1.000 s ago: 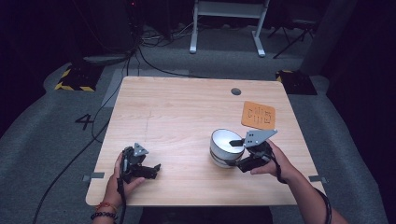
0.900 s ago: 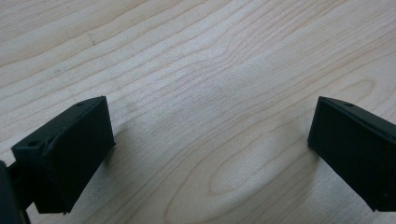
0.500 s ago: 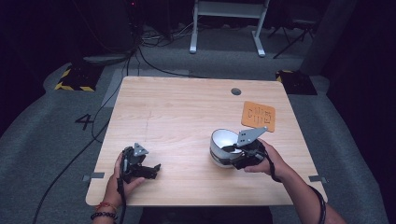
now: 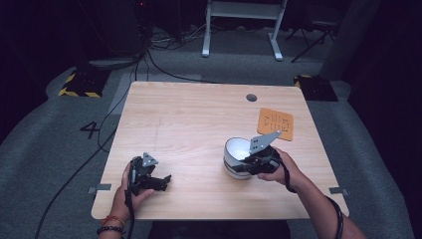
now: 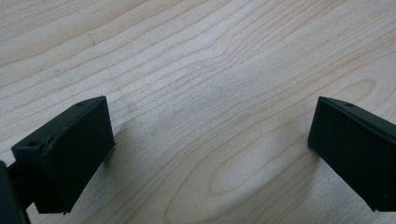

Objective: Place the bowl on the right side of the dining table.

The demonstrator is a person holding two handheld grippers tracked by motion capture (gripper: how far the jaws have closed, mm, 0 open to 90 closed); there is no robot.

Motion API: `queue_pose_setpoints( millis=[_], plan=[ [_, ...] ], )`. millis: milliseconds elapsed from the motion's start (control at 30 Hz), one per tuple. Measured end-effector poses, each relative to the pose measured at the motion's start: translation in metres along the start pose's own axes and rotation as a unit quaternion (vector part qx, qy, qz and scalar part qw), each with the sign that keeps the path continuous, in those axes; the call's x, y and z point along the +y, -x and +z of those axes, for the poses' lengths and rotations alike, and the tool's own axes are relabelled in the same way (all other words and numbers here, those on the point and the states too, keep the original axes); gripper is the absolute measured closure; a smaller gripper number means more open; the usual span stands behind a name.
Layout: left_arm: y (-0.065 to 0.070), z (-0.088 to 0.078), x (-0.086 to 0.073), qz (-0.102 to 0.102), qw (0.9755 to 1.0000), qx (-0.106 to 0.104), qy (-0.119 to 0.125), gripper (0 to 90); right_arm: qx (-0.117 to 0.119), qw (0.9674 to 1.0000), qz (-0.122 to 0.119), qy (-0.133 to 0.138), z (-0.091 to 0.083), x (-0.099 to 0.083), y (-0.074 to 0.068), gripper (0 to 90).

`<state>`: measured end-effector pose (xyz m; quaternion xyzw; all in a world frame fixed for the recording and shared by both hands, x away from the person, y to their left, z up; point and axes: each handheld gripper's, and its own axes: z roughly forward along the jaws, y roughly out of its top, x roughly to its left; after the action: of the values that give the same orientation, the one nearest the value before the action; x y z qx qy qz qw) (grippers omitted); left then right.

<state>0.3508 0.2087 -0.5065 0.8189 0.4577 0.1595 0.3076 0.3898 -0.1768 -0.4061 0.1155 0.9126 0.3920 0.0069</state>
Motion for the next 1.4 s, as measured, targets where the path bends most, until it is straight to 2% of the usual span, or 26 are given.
queue_pose_setpoints(
  millis=[100,200,433,767,1300,1400],
  plan=[
    [0.000,0.000,0.000,0.000,1.0000,0.000,0.000,0.3,-0.006,0.9999,-0.010,-0.001,-0.001,0.000,-0.002,82.0],
    [0.000,0.000,0.000,0.000,1.0000,-0.001,-0.002,0.3,-0.010,0.9998,-0.015,0.008,-0.002,0.000,-0.003,82.2],
    [0.000,0.000,0.000,0.000,1.0000,0.000,0.000,0.3,-0.003,0.9996,-0.007,0.027,-0.007,-0.001,-0.002,81.9],
    [0.000,0.000,0.000,0.000,1.0000,0.000,-0.001,0.3,-0.011,0.9985,-0.007,0.052,-0.019,0.003,-0.003,81.8],
    [0.000,0.000,0.000,0.000,1.0000,0.000,0.000,0.3,-0.021,0.9980,-0.003,0.059,-0.032,0.002,0.000,81.8],
    [0.000,0.000,0.000,0.000,1.0000,0.000,0.000,0.3,-0.029,0.9979,-0.007,0.057,-0.035,0.003,0.000,81.8]
  ],
)
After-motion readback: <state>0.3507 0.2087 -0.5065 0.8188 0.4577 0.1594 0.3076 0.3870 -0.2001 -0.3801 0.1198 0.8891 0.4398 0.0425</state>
